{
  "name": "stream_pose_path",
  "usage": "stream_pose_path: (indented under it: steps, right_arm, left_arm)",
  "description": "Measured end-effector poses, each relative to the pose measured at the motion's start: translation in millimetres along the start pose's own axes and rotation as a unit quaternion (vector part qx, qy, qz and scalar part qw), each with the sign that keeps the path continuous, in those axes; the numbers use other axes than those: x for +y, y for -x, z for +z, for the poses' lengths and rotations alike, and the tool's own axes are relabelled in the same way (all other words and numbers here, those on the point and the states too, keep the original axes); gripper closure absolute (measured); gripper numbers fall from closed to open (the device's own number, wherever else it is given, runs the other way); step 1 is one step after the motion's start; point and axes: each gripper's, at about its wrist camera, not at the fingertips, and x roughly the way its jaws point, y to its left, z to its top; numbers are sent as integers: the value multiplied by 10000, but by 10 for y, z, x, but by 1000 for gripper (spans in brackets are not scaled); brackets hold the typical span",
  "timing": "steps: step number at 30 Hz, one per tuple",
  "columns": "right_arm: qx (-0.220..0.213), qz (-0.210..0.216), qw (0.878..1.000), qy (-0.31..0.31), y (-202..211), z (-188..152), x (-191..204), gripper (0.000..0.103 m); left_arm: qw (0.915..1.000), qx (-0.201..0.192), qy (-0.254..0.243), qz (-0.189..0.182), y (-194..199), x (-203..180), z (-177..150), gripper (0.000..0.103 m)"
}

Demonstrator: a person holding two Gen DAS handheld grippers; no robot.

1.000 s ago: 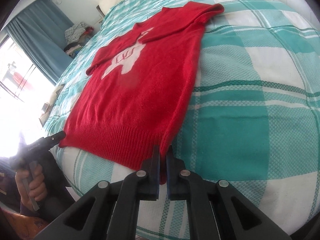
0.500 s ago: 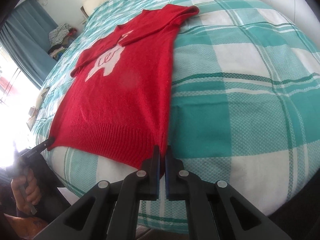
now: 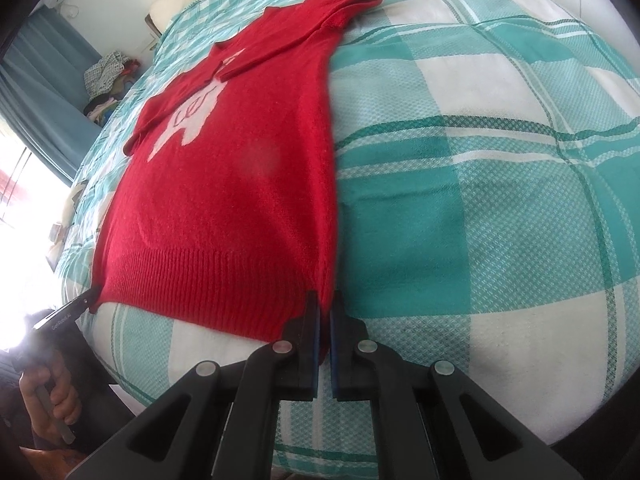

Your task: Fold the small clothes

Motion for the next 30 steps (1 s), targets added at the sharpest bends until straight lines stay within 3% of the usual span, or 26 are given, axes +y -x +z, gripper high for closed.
stream_pose_path:
  steps: [6,11,14,16,17,20,23,26,27,30]
  right_arm:
    - [-93,61,9999,-56,14,-19,-5,98]
    - [-133,101,9999,-32,54,-43,27,88]
    - [-51,-12,10000,-39,103,-70,64,74]
    - [1,-143,9999,-53,158,-90,75,59]
    - [7,-228,9997,-55,195,-98,77,56]
    - [-57,-521,9986,-20,326,-99,38,53]
    - [-368,-980,9944,109,520,-57,-3,53]
    - [-1041,-1471,9832,299,775,46,-10,50]
    - [-1289,-1579,9784,342,852,82,-3,45]
    - [-1878,-1619,9678,425,991,166,37,35]
  left_arm:
    - [9999,-50,-71,103,13,-32,-7,98]
    - [9999,-88,-32,110,57,-11,-18,91]
    - [9999,-96,78,70,117,33,-44,59]
    - [9996,-100,223,132,163,80,-75,19]
    - [9994,-90,316,117,187,111,-92,16]
    - [9984,-66,556,-25,280,196,-152,15]
    - [9972,-326,667,-47,471,261,-178,15]
    - [9946,-809,620,192,709,301,-70,15]
    - [9927,-1013,608,257,781,320,-2,14]
    - [9863,-1473,659,334,919,373,230,9]
